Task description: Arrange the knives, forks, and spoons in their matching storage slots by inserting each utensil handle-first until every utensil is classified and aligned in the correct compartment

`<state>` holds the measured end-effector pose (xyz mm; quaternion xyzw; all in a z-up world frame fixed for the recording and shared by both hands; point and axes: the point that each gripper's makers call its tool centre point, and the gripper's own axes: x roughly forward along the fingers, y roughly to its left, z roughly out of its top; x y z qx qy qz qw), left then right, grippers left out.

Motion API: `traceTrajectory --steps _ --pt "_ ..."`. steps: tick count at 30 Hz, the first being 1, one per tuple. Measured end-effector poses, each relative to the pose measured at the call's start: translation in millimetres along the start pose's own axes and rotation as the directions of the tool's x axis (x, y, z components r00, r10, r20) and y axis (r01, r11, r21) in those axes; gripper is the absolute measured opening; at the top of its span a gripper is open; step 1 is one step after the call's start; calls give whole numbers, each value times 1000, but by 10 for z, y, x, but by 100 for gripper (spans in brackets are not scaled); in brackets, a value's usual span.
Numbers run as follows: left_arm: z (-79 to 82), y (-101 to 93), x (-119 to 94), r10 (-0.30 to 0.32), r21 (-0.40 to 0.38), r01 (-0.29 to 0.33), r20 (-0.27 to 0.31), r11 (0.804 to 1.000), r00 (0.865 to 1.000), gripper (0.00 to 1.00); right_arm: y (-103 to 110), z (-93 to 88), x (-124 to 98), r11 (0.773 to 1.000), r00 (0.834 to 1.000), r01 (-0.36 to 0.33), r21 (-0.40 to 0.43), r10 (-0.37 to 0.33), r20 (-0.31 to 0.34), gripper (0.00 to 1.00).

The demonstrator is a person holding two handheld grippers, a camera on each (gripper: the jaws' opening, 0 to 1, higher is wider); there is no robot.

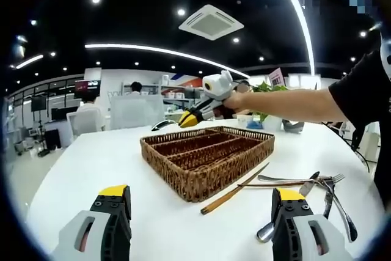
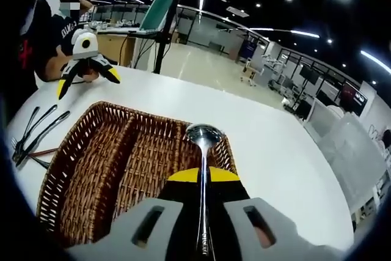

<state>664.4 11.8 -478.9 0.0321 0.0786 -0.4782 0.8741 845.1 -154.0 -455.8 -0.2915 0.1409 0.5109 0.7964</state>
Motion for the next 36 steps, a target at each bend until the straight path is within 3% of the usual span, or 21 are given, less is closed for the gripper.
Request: traceTrajectory --steps 14,27,36 --pt "-23 11 18 11 -12 -11 -12 1000 1000 100 49 -312 164 997 999 -35 69 37 -27 1" --pt "-40 53 9 38 -18 -38 -17 999 999 100 40 -295 264 989 997 -78 124 78 0 1" --pt "-39 80 2 45 -26 -46 -16 999 999 100 95 -434 318 982 994 -98 161 103 -25 1"
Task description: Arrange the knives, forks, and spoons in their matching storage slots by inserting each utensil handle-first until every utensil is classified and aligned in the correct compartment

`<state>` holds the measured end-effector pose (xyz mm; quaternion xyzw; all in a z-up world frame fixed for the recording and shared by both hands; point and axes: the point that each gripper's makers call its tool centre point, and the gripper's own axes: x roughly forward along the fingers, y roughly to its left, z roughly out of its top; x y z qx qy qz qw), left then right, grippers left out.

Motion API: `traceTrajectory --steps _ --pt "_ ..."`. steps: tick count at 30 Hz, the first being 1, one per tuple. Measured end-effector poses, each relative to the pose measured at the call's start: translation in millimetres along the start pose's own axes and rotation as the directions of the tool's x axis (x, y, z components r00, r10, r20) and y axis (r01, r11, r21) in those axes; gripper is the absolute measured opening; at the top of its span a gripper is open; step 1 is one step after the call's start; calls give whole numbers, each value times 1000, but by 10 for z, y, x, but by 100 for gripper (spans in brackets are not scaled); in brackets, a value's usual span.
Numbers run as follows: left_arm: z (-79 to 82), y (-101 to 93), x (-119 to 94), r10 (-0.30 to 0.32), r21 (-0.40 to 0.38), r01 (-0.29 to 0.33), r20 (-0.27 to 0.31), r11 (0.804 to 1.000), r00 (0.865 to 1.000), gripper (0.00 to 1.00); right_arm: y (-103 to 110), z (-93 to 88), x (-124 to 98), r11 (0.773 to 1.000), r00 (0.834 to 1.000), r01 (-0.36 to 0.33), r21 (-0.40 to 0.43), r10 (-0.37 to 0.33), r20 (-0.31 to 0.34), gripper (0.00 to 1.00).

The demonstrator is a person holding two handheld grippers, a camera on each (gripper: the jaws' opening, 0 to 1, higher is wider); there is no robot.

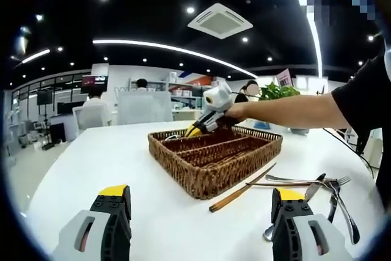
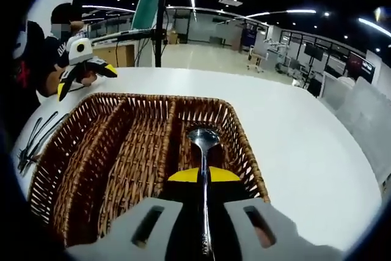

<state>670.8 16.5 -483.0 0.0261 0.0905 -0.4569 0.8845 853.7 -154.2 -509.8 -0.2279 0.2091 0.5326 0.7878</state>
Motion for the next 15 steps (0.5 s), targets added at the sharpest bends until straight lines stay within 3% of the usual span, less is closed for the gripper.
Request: traceTrajectory --steps 10,15 --pt "-29 34 11 13 11 -13 -13 1000 1000 100 11 -33 -4 997 1000 -23 74 23 -2 1" --pt "-44 8 27 3 13 -3 -20 1000 1000 100 1 -40 0 998 1000 -14 68 15 -18 2"
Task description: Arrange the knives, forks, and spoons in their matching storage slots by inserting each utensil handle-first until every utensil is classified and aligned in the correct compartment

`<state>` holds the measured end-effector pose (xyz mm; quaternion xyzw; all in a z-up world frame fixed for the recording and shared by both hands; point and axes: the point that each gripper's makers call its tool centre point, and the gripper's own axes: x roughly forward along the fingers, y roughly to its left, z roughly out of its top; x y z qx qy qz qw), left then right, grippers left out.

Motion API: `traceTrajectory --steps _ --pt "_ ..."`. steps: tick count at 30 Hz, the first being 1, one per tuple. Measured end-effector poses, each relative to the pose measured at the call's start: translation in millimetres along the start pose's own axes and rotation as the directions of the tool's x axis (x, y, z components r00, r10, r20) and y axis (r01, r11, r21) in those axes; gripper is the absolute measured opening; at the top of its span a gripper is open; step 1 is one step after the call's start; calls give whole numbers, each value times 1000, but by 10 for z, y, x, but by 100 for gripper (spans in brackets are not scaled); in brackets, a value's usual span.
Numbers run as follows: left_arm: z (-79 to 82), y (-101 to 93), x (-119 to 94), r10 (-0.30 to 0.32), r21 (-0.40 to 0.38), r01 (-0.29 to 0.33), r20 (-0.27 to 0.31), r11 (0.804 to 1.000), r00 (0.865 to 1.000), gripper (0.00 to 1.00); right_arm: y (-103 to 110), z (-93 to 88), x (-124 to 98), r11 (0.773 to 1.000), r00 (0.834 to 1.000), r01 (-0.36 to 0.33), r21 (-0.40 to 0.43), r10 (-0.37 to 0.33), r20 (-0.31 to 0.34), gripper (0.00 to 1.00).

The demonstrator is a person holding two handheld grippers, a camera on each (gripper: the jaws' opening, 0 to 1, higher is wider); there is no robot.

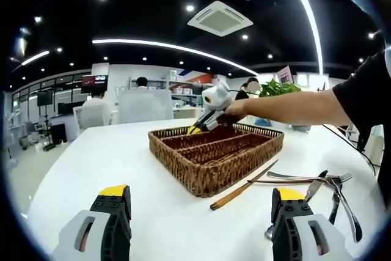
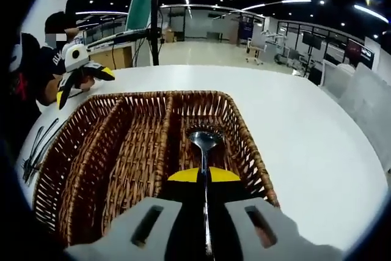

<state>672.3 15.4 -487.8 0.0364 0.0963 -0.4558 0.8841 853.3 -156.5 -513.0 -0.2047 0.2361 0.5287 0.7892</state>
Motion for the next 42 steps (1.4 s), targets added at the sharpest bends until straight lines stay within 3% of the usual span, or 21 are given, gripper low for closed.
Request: traceTrajectory --steps 6,12,13,19,23,28,30,31,37,42 --pt "-18 24 2 7 -3 -7 -3 1000 1000 100 -59 -8 -6 998 999 44 -37 -44 -21 2" --pt "0 7 11 0 -17 0 5 1000 1000 100 -103 100 -79 996 997 79 -50 -78 17 12" --pt "-5 10 13 1 -18 -1 2 1000 1000 100 -168 169 -106 993 994 107 -57 -105 39 15" --pt "-3 15 14 3 -14 -3 4 1000 1000 100 -69 431 -302 989 983 139 -48 -132 128 42" --pt "16 12 5 8 -4 -8 13 1000 1000 100 77 427 -417 987 980 157 -28 -152 131 59" --pt "39 -8 12 6 11 -7 25 1000 1000 100 191 356 -578 974 968 225 -12 -222 119 89" --pt "41 -25 22 1 18 -2 27 1000 1000 100 208 385 -674 964 952 264 15 -263 154 99" --pt "38 -29 31 2 23 -2 26 1000 1000 100 128 361 -770 947 934 319 39 -321 157 100" --pt "45 -115 46 -7 46 6 27 999 1000 100 323 302 -1032 926 904 370 72 -377 200 100" --pt "84 -138 45 5 99 -10 46 995 999 100 395 187 -1319 872 851 469 137 -488 195 100"
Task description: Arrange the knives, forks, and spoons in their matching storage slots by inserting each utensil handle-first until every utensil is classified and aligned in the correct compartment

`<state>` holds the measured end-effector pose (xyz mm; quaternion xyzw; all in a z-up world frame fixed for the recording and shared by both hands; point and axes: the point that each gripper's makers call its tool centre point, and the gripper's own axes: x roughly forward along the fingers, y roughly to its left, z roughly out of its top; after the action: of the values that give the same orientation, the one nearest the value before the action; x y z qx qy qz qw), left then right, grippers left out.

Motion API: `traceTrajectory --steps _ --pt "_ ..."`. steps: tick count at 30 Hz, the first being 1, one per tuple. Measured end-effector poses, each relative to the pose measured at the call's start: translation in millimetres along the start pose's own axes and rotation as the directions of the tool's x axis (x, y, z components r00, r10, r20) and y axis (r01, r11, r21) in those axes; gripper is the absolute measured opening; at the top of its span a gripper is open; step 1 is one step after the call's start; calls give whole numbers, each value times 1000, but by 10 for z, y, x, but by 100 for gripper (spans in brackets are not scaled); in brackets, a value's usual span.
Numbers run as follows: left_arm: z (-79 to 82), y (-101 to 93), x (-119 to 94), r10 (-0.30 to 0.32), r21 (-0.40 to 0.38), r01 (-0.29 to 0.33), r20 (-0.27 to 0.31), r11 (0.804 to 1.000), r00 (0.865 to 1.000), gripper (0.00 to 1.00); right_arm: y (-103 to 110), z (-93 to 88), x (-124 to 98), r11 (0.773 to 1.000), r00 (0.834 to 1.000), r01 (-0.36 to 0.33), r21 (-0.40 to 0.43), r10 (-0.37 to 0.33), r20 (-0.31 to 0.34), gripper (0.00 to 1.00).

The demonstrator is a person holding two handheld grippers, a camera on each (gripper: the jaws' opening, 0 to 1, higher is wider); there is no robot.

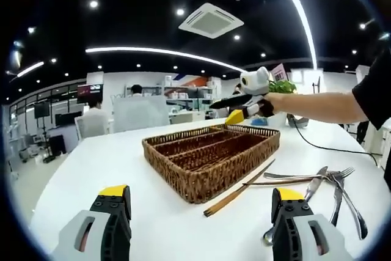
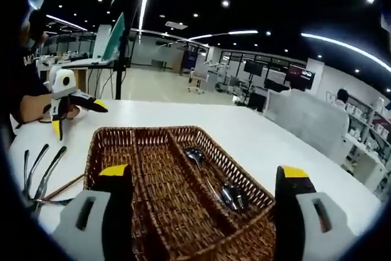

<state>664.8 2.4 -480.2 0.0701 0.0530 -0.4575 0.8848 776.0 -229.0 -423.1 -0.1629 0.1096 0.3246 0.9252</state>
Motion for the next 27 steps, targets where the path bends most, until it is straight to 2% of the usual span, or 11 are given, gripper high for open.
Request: traceTrajectory --steps 2,4,6,7,12,18,27 --pt "18 -1 -3 -2 -8 2 7 1000 1000 100 -9 34 -113 999 999 33 24 -34 37 100" --pt "36 -5 -2 -3 -19 4 16 1000 1000 100 9 -12 -259 998 998 57 30 -58 35 100" --pt "41 -27 1 -8 -14 8 17 1000 1000 100 27 -12 -414 994 994 87 63 -91 67 100" --pt "42 -36 4 -10 -13 10 17 1000 1000 100 68 -63 -561 991 991 114 69 -118 70 100" --pt "48 -95 16 -26 -4 26 20 1000 999 100 143 -163 -799 984 984 156 84 -162 76 100" --pt "63 -148 10 -41 6 41 30 999 999 100 260 -248 -1169 967 966 222 122 -235 105 100" --pt "54 -198 -4 -58 9 58 28 998 998 100 514 -269 -1444 957 953 255 138 -272 132 100"
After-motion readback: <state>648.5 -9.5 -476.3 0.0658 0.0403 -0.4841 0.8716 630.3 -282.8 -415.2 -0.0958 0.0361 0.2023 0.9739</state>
